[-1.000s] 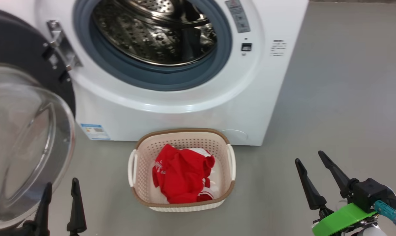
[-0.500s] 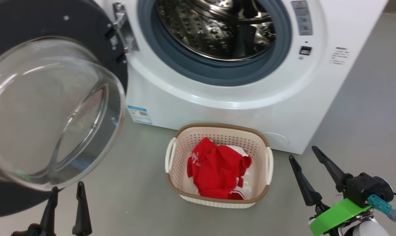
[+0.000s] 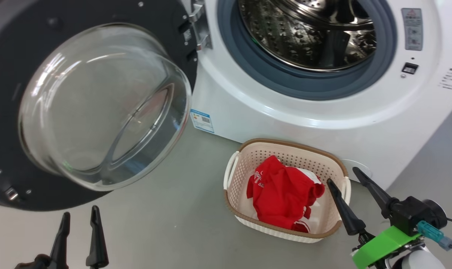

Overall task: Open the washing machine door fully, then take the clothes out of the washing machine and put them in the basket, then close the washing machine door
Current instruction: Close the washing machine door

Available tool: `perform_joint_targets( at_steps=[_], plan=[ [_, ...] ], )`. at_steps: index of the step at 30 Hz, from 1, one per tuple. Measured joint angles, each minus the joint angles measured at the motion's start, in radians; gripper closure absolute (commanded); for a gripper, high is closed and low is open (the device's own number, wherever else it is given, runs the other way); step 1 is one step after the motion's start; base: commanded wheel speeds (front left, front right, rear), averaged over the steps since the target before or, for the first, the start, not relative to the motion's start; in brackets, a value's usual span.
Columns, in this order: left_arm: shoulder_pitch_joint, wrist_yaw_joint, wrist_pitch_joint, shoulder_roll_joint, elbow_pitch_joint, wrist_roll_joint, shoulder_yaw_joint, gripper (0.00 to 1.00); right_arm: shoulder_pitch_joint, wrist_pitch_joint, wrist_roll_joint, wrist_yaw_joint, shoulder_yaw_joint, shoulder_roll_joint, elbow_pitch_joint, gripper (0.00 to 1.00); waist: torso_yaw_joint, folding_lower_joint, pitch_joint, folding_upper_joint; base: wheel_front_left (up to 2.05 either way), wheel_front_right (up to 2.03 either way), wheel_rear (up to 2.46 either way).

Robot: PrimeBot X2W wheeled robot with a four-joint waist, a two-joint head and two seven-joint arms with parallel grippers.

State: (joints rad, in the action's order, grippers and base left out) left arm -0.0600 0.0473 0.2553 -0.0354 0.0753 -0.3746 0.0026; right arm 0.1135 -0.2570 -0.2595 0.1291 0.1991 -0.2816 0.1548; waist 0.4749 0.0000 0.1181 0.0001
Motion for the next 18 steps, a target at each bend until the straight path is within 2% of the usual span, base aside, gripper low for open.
perform_joint_targets(
  at_steps=[9,18],
  plan=[
    [-0.020,-0.018,0.000,0.000,-0.012,-0.023,-0.007,0.00,0.033,0.000,0.000,0.000,0.022,-0.004,0.003,0.00,0.055,0.0000,0.001,0.0000,0.00,0.00,0.00],
    [-0.020,-0.026,0.000,0.000,-0.025,-0.034,-0.008,0.00,0.037,0.000,0.000,0.000,0.040,-0.004,0.010,0.00,0.068,0.0000,0.005,0.0000,0.00,0.00,0.00]
  ],
)
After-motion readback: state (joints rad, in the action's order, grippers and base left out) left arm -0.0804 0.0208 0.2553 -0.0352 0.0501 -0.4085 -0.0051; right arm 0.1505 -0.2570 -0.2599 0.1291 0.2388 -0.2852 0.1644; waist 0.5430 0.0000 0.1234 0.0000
